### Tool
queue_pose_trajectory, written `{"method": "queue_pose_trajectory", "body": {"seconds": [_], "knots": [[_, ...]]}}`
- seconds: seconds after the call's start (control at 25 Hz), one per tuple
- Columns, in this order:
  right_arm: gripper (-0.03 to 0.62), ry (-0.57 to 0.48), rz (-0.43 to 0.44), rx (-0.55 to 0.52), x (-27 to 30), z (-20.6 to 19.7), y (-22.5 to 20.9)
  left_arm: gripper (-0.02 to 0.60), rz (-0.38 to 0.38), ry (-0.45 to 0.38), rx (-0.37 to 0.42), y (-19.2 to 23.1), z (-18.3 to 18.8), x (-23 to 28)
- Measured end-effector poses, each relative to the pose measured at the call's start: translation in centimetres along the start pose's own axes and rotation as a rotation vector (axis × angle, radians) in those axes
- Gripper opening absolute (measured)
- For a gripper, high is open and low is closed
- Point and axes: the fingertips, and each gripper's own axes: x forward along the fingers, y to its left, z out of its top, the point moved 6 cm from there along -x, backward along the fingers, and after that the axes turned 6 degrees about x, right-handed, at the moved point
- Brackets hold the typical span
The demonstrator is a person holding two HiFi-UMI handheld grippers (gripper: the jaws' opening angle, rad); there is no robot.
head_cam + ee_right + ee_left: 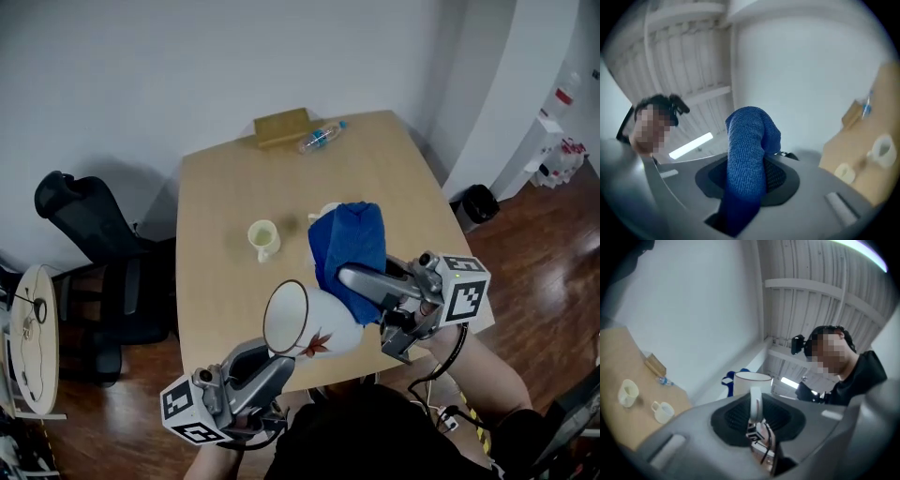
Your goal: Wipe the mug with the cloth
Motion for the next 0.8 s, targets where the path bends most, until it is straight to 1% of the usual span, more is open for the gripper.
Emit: {"method": "queue_pose_trajectory", "body": {"seconds": [0.12, 0.2, 0.28, 0.4, 0.48, 0.52, 0.64, 0.72, 0.76, 0.8], "knots": [[0.133, -0.064, 0.145, 0.357, 0.7, -2.3, -1.0, 0.066, -0.096, -0.011, -0.023, -1.5, 0.1, 0.8], [0.133, -0.107, 0.212, 0.558, 1.4, -4.4, -1.2, 0.067, -0.124, -0.026, -0.034, -1.5, -0.2, 0.7], [0.133, -0.134, 0.226, 0.683, 1.8, -6.3, -1.6, 0.067, -0.130, -0.048, -0.044, -1.2, -0.5, 0.3], [0.132, -0.135, 0.211, 0.777, 2.4, -8.8, -1.8, 0.066, -0.127, -0.096, -0.084, -1.0, -0.5, 0.3], [0.132, -0.116, 0.187, 0.797, 2.6, -10.0, -1.8, 0.066, -0.119, -0.135, -0.124, -1.0, -0.3, 0.8], [0.132, -0.106, 0.167, 0.790, 2.6, -10.4, -1.9, 0.066, -0.105, -0.153, -0.142, -0.9, -0.4, 0.8], [0.132, -0.122, 0.075, 0.699, 1.7, -9.9, -2.9, 0.066, -0.036, -0.212, -0.193, 0.1, -0.5, 0.1], [0.132, -0.172, -0.004, 0.574, 0.4, -7.7, -3.6, 0.066, 0.024, -0.254, -0.220, 1.0, -0.3, -0.7], [0.132, -0.200, -0.049, 0.481, -0.3, -6.0, -3.7, 0.066, 0.059, -0.270, -0.226, 1.7, 0.1, -1.1], [0.132, -0.223, -0.101, 0.365, -0.9, -4.0, -3.7, 0.067, 0.097, -0.281, -0.227, 2.4, 0.5, -1.4]]}}
